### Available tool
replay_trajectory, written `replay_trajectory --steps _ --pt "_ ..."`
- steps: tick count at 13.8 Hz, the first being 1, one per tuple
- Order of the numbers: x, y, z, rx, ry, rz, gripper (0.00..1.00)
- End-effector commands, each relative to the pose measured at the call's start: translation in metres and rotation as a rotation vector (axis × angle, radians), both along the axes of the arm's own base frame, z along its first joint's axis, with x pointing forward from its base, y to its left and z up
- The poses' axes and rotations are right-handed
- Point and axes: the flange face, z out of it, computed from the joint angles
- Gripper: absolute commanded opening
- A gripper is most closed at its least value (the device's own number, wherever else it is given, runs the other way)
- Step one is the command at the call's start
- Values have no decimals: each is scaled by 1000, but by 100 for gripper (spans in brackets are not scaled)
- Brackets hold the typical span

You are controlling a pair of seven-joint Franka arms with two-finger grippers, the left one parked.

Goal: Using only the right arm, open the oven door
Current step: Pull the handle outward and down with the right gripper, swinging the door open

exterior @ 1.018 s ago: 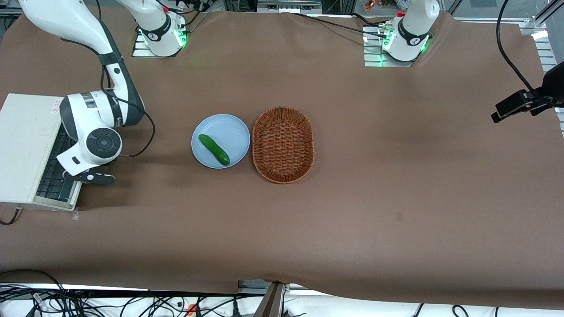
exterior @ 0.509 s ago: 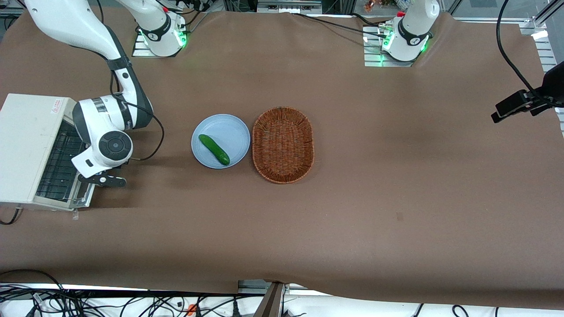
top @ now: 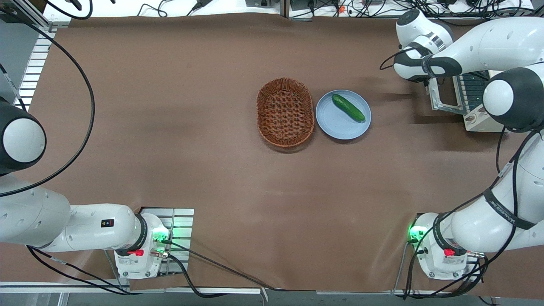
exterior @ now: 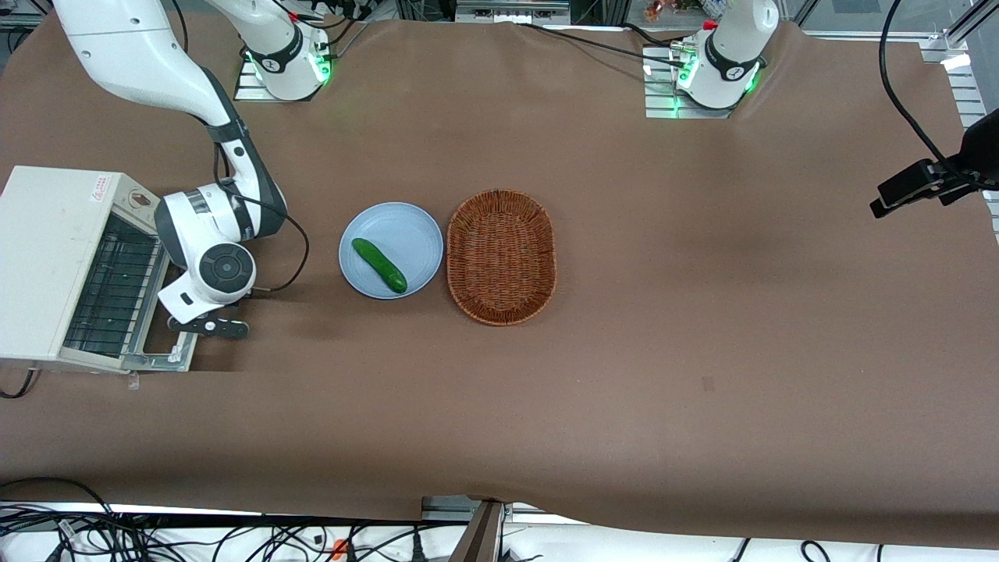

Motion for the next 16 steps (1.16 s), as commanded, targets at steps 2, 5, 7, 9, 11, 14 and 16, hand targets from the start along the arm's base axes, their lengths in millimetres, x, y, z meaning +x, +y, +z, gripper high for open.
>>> replay_trajectory --steps 2,5,7,9,11,14,16 --pt "-2 -69 -22 -83 52 -38 0" --pt "-6 -58 -23 -47 61 -87 0" --pt "-12 -44 -24 -18 96 -136 0" --pt "-16 -28 -25 20 117 -176 0" --pt "-18 -17 -24 39 132 -197 0" --pt "-22 2 -24 46 155 -163 0" --pt "-24 27 -13 86 163 -161 0"
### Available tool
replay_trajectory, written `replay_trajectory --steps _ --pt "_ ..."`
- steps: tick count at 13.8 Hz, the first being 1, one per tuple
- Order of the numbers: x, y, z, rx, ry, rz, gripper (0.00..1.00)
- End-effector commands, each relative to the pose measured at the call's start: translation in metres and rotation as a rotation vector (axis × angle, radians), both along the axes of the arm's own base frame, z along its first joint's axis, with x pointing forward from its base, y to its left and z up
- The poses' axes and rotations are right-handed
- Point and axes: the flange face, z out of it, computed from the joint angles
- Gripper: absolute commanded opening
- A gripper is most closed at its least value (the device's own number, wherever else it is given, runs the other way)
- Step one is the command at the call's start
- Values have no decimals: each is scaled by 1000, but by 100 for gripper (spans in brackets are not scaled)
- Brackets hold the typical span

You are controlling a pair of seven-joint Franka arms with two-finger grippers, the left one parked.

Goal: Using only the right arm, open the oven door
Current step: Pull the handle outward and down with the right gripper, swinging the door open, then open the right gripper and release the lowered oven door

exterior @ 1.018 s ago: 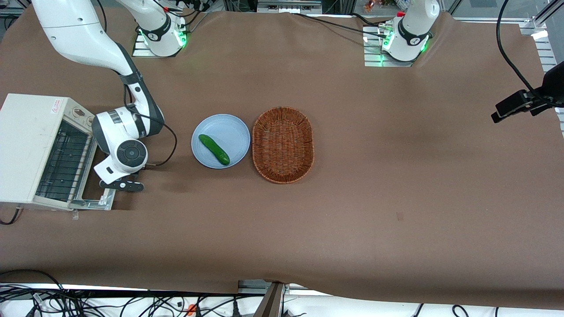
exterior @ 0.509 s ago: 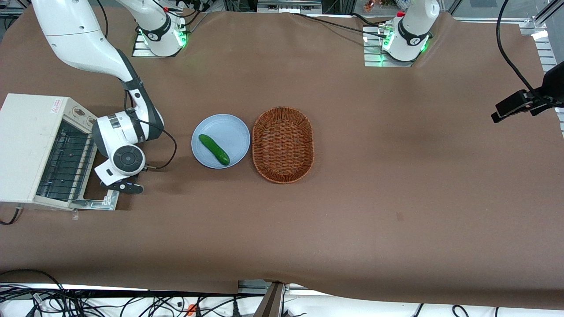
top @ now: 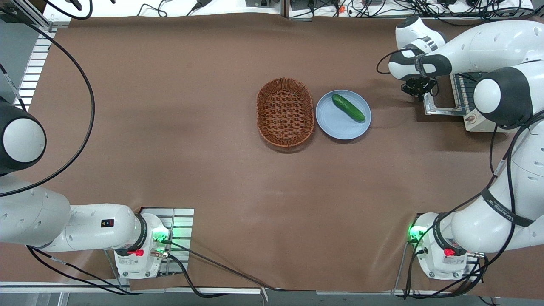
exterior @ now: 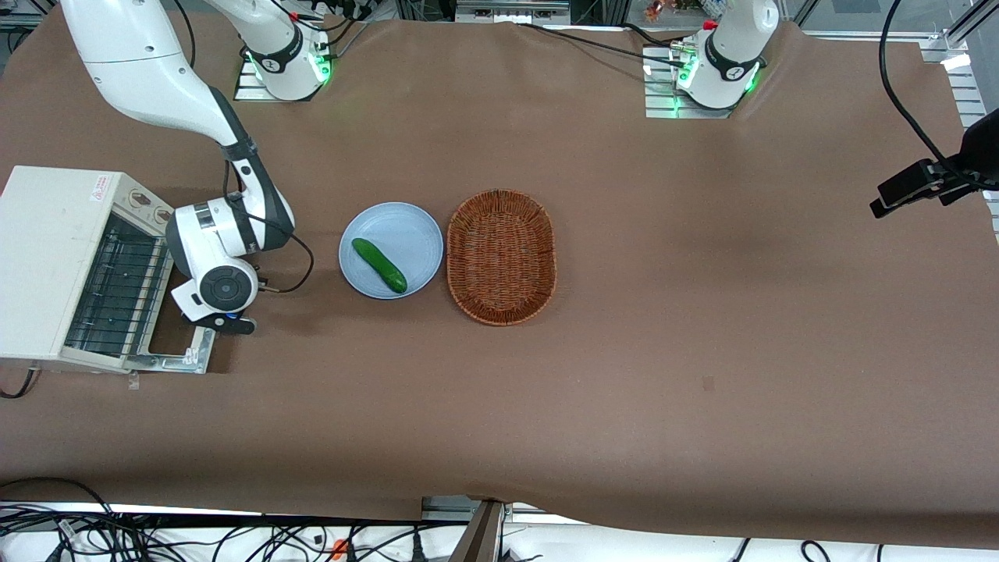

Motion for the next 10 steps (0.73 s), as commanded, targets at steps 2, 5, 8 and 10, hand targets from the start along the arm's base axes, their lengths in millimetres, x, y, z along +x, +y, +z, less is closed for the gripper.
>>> replay_trajectory --steps 2,5,8,10 --pt "-5 35 40 134 -8 -79 0" --pt "2 38 88 195 -54 -27 0" --pt "13 39 142 243 -131 50 68" --pt "19 43 205 320 -209 68 99"
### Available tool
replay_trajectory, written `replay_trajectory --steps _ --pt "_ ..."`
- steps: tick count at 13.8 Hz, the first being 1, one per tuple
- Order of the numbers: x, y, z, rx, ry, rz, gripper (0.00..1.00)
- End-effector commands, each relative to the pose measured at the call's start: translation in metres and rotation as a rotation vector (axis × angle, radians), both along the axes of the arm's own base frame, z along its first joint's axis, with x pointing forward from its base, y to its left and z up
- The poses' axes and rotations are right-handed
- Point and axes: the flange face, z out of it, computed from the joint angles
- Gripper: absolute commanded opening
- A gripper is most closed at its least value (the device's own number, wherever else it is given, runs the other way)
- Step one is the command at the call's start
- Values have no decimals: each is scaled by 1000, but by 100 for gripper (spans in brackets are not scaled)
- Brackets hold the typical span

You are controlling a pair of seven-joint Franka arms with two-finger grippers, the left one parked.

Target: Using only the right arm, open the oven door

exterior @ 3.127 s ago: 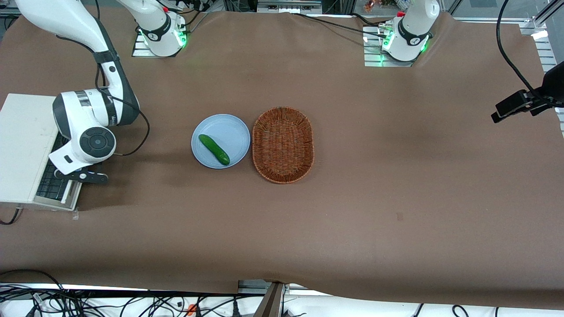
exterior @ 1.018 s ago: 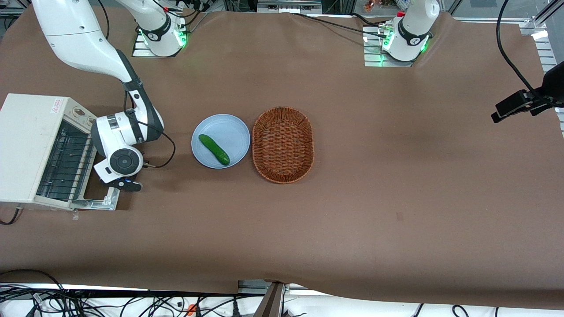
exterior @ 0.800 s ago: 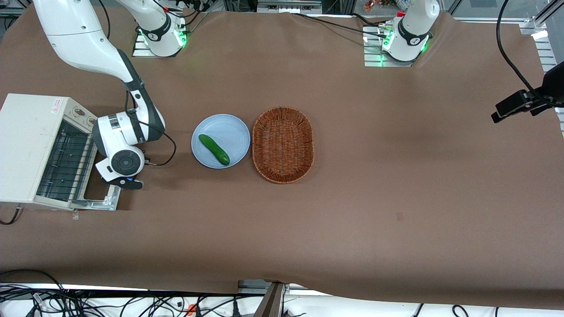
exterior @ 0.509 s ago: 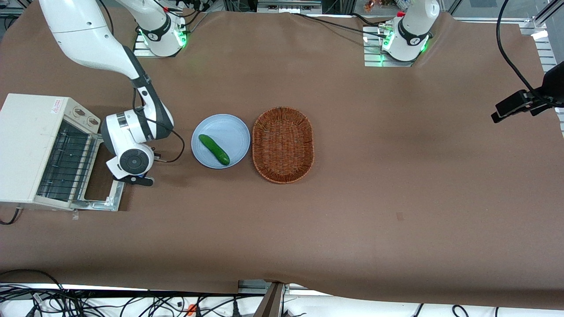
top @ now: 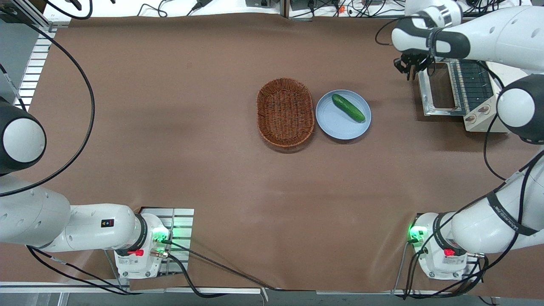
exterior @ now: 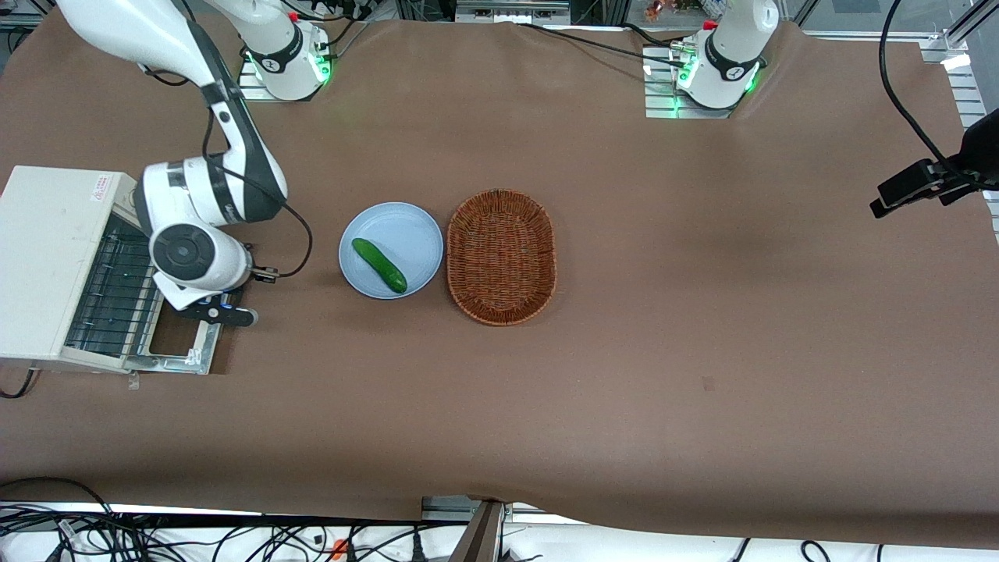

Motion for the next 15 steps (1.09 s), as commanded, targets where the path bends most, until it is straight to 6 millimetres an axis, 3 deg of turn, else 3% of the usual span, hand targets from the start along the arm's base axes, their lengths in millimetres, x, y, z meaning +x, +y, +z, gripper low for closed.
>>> replay_trajectory --steps 1,2,6,9,10,11,13,15 --pt "0 1 90 133 -82 19 100" --pt "-4 0 121 161 -79 21 100" --pt "-16 -63 218 292 1 66 100" --pt "-25 -101 220 341 94 180 100" --pt "-22 -108 222 347 69 181 100" --pt "-23 -127 226 376 45 151 100" --pt "-31 -139 239 368 28 141 100" --pt "-51 -148 255 378 -31 128 100"
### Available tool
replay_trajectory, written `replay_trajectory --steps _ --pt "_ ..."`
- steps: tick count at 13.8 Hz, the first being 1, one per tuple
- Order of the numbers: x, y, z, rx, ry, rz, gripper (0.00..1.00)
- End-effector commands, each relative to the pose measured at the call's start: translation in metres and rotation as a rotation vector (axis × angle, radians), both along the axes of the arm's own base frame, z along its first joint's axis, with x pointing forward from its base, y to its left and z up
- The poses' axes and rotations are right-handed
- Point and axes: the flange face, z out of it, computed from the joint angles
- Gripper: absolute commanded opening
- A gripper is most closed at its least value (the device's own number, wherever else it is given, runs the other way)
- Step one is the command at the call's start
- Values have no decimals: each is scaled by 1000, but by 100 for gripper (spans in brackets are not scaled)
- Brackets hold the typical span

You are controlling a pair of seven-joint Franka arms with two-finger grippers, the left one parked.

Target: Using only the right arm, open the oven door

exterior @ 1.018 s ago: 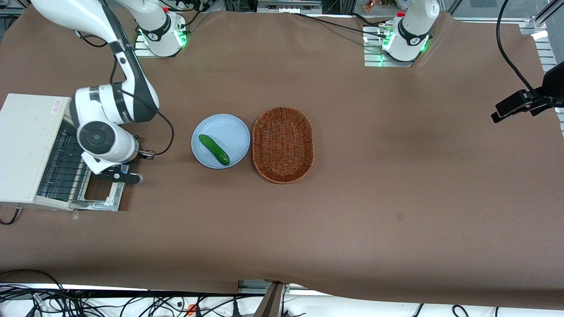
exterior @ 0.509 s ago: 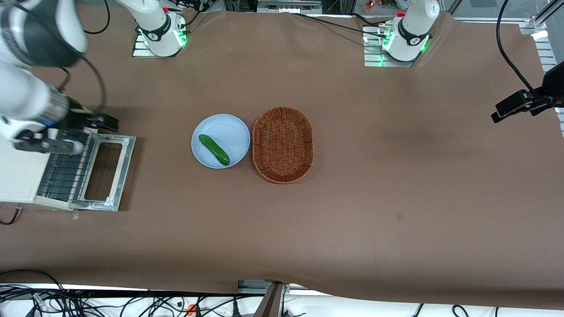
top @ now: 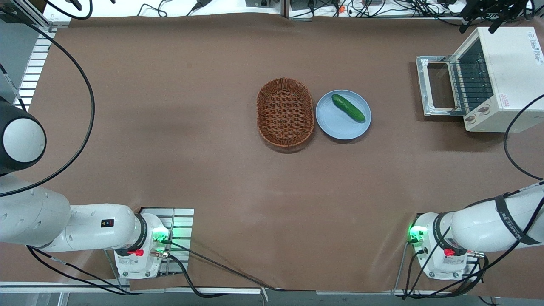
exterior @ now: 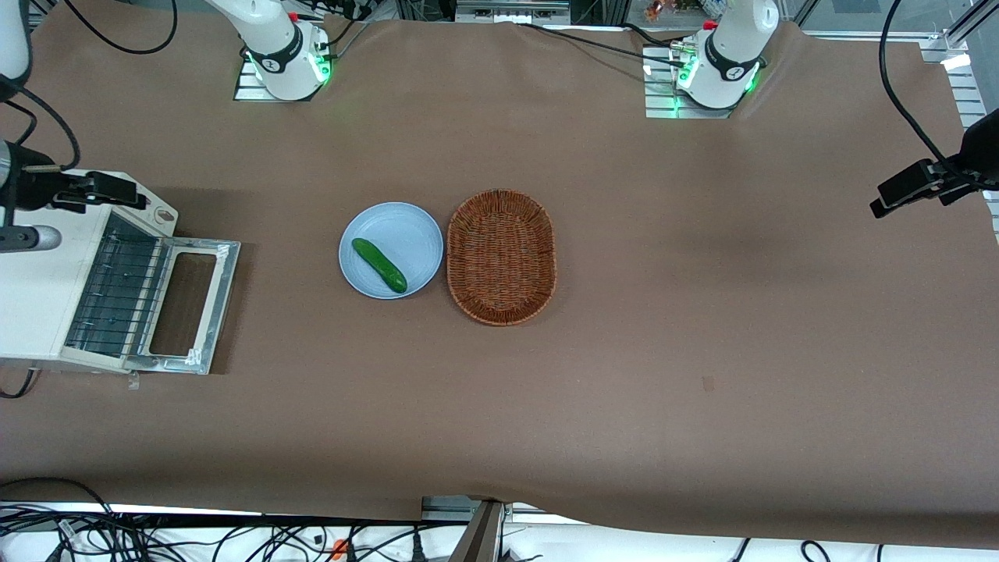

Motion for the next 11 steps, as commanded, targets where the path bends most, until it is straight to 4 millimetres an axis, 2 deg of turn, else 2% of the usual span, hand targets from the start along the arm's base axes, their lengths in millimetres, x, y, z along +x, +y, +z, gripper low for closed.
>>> replay_trajectory --steps 1,3,4,5,7,11 --pt "-30 -9 31 32 -124 -1 100" --pt "-53 9 37 -21 -165 54 100" --pt "-59 30 37 -86 -150 107 100" --pt "-60 39 41 -125 -152 80 100" --pt "-59 29 35 -100 -118 -7 100" --pt "-53 33 34 -62 -127 -24 100"
